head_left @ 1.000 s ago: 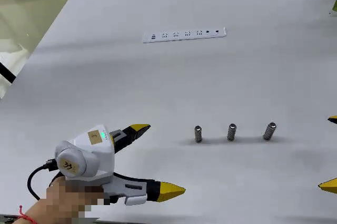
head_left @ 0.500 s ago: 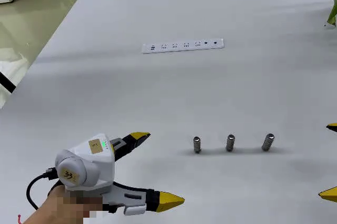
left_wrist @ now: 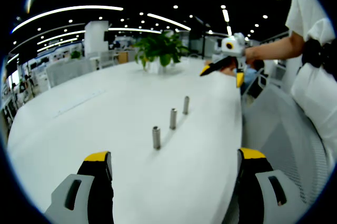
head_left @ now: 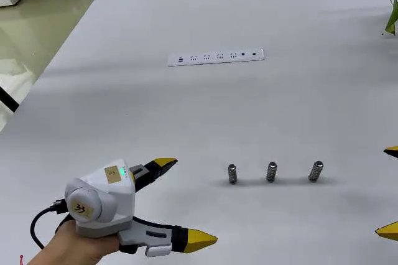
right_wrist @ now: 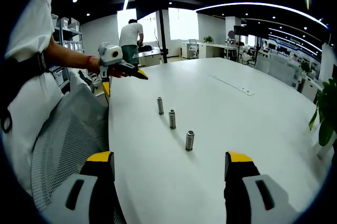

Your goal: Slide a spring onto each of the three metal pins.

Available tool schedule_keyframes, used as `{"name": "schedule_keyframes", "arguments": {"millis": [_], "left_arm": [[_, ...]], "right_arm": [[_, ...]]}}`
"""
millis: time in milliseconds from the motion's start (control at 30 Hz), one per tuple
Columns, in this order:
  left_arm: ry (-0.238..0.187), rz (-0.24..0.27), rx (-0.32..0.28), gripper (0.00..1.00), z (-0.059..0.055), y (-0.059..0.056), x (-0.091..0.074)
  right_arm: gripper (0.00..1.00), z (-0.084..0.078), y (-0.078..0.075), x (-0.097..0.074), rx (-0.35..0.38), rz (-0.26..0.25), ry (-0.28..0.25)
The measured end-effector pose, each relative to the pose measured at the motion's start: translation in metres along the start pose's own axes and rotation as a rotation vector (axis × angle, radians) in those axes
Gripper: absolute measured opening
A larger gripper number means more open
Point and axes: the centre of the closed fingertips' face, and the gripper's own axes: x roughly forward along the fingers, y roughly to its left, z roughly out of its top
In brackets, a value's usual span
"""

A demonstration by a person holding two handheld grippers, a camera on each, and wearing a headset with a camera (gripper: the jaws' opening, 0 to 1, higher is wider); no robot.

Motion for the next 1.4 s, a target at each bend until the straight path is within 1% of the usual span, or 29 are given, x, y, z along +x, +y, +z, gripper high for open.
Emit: {"name": "schedule_keyframes", "arguments": {"millis": [133, 500, 1400], "left_arm": [[-0.001, 0.001, -0.002, 1.00, 0.0001, -0.0006, 0.0001], [-0.003, 0.001, -0.004, 1.00, 0.0008, -0.0009, 0.0012], [0.002, -0.001, -0.008, 1.00, -0.0029, -0.0025, 0.0011]], "right_arm": [[0.87, -0.0007, 0.0021, 0.0004, -0.001, 0.004, 0.004], [0.87, -0.0006, 0.0018, 0.0000, -0.001, 0.004, 0.002], [0.87, -0.0044, 0.0040, 0.0014, -0.002, 0.012, 0.008]]}}
